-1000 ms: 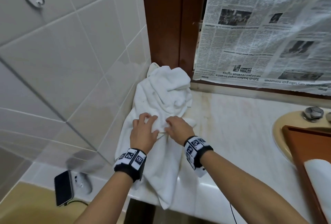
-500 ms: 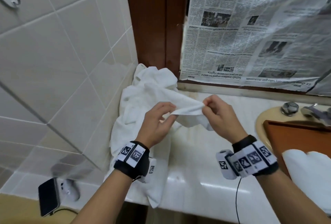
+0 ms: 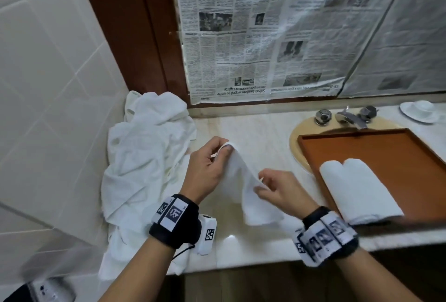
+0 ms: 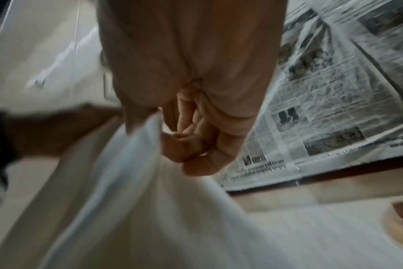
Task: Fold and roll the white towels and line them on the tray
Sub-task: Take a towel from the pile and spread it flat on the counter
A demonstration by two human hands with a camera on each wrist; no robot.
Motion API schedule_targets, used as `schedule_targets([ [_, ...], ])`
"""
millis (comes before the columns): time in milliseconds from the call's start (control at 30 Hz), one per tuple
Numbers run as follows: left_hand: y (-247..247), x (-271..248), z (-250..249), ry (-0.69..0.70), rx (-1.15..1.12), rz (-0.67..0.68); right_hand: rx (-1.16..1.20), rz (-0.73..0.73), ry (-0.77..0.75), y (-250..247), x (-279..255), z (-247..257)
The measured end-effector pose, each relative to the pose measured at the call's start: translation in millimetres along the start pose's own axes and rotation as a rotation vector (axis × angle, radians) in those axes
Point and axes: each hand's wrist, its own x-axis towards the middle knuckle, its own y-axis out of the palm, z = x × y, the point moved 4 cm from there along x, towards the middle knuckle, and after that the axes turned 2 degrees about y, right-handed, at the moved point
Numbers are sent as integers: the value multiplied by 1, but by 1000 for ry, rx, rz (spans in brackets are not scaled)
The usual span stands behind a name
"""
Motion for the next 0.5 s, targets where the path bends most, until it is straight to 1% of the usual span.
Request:
schedule_targets([
  [33, 3, -4, 0, -6, 6, 0, -70, 7, 8, 14, -4, -17],
  [100, 5, -11, 12, -58, 7, -36, -49, -31, 104, 25, -12, -49],
  [167, 1, -16, 34, -129, 90, -78, 102, -128, 226, 14, -17, -74],
  [200, 1, -19, 46, -151, 195, -58, 207, -188, 267, 2, -17, -80],
  [233, 3, -22, 56, -173, 322, 8, 311, -252, 275, -12, -17, -81],
  [267, 10, -26, 61, -189, 426, 102, 392, -294, 254, -26, -17, -76],
  [300, 20, -29, 60, -182, 489, 190, 432, -310, 195, -39, -15, -67],
  [333, 32, -31, 54, -154, 481, 246, 413, -301, 115, -48, -14, -54],
  [367, 44, -31, 42, -116, 409, 263, 371, -285, 36, -54, -13, -41],
  [400, 56, -29, 26, -77, 321, 251, 320, -264, -22, -58, -13, -28],
  [433, 67, -25, 7, -40, 246, 231, 282, -237, -65, -59, -11, -19],
  [500, 83, -16, -16, 15, 183, 199, 210, -181, -122, -59, -9, -12],
])
